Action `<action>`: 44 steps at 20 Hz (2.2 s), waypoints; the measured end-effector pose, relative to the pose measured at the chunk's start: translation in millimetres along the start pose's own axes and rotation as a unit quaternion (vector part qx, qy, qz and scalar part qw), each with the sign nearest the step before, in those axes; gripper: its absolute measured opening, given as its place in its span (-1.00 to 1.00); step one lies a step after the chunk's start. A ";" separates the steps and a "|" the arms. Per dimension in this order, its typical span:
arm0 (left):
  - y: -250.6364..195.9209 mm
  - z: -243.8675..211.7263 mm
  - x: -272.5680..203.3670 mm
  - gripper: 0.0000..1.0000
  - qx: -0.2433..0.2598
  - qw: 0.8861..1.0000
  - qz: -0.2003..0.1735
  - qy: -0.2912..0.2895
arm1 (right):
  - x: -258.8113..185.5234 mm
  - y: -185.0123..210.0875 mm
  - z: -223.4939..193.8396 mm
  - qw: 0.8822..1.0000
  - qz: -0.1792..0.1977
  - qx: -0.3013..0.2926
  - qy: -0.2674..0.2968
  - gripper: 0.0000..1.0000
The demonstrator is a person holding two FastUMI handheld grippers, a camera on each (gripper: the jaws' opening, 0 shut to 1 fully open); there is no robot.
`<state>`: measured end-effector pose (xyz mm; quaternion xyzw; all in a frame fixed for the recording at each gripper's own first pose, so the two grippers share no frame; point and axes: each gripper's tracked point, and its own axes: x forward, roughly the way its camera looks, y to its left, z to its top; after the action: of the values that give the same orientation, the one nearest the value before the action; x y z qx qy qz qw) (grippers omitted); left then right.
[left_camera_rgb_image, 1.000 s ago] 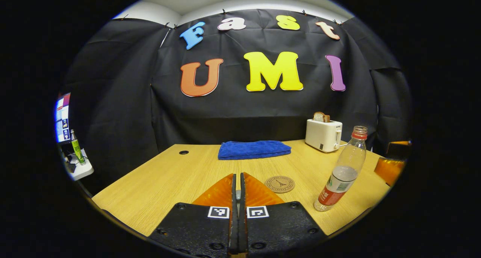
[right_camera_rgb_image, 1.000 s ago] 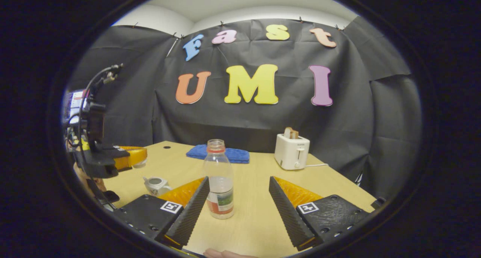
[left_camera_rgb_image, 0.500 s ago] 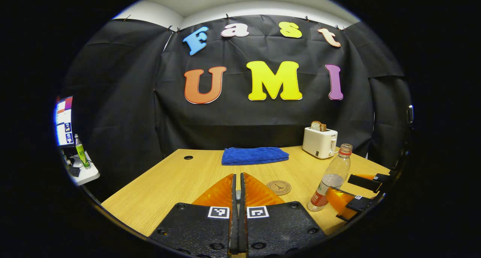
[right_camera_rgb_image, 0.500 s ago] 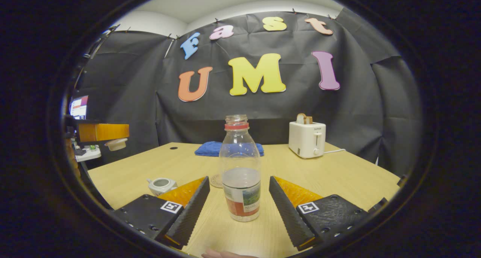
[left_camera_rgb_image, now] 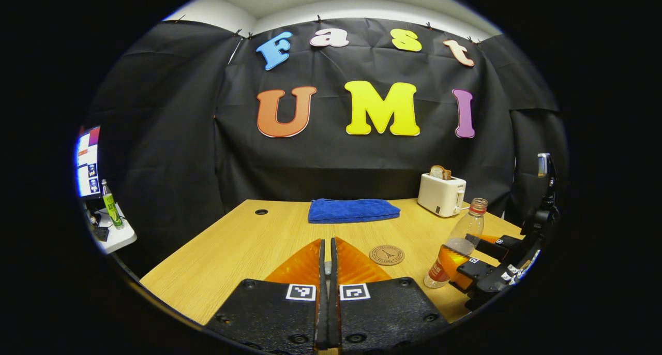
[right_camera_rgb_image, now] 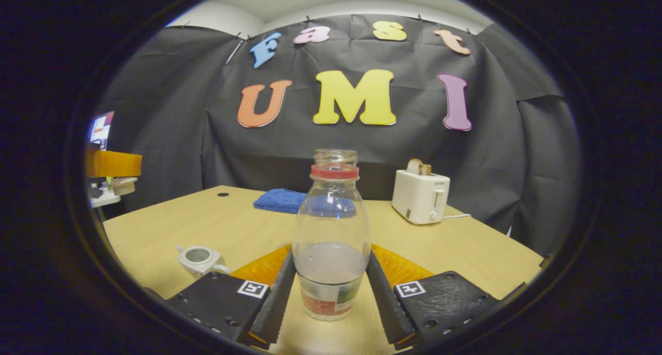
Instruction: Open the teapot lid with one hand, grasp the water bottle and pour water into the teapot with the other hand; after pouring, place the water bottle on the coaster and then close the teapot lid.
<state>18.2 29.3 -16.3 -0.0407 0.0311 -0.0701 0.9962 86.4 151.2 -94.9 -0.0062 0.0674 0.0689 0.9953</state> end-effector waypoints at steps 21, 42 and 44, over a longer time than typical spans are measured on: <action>57.1 8.4 -14.8 -0.94 -0.002 1.000 -0.005 -0.011 | 13.1 26.5 0.7 0.883 -0.052 -0.463 0.062 0.43; 68.3 4.0 -16.5 -0.94 0.014 1.000 -0.004 -0.005 | 26.5 66.0 7.6 0.669 -0.068 -0.740 -0.037 0.43; 68.4 3.9 -16.0 -0.94 0.015 1.000 -0.006 -0.004 | 26.3 72.9 11.5 0.650 -0.069 -0.755 -0.054 0.42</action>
<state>12.0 99.4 -17.3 -0.0264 0.0255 -0.0766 0.9964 103.7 227.2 -87.3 -0.7564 -0.0619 0.0270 0.6507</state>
